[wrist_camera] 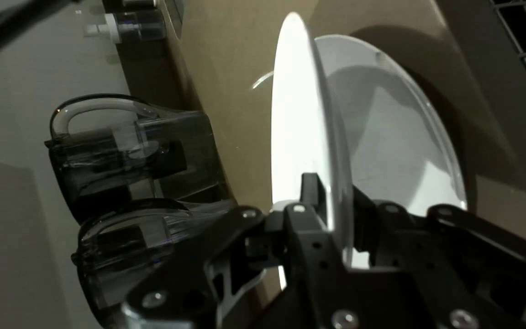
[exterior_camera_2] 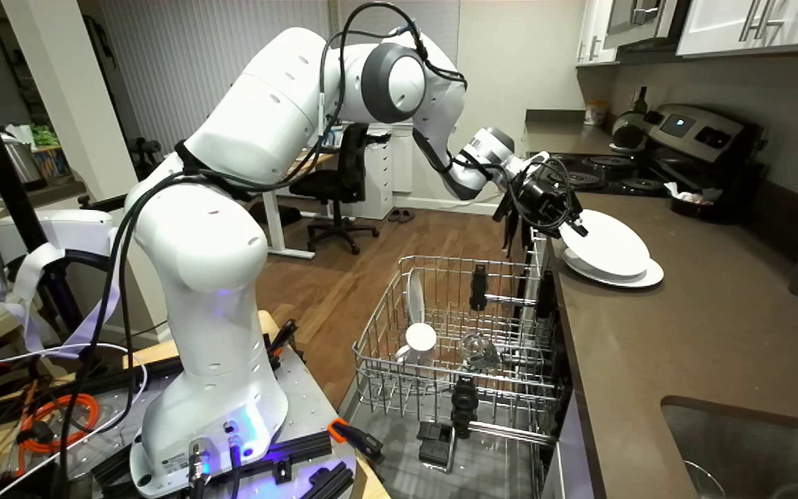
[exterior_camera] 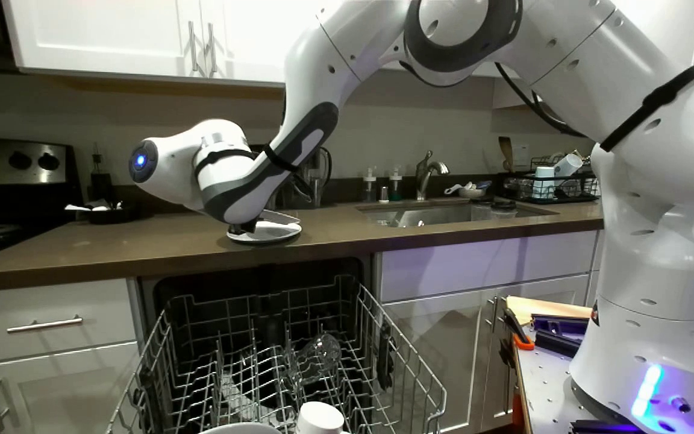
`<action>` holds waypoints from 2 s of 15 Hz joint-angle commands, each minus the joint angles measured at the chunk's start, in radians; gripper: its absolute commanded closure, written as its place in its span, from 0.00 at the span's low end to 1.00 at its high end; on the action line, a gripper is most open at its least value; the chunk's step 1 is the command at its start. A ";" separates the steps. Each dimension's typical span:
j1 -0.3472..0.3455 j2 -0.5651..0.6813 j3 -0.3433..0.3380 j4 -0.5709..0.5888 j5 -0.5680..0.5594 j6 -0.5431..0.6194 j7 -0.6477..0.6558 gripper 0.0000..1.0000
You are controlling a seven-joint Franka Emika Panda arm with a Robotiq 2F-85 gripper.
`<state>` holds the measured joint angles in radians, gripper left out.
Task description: Remove one white plate from the dishwasher and place it on top of the white plate on the countertop
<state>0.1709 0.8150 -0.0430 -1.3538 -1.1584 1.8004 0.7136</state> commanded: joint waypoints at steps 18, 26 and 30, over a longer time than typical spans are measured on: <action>-0.042 0.149 -0.036 0.225 0.039 0.033 -0.066 0.74; -0.042 0.124 -0.022 0.197 0.064 0.044 -0.107 0.68; -0.044 0.124 -0.018 0.196 0.108 0.048 -0.154 0.63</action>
<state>0.1341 0.9477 -0.0649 -1.1711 -1.0921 1.8378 0.6291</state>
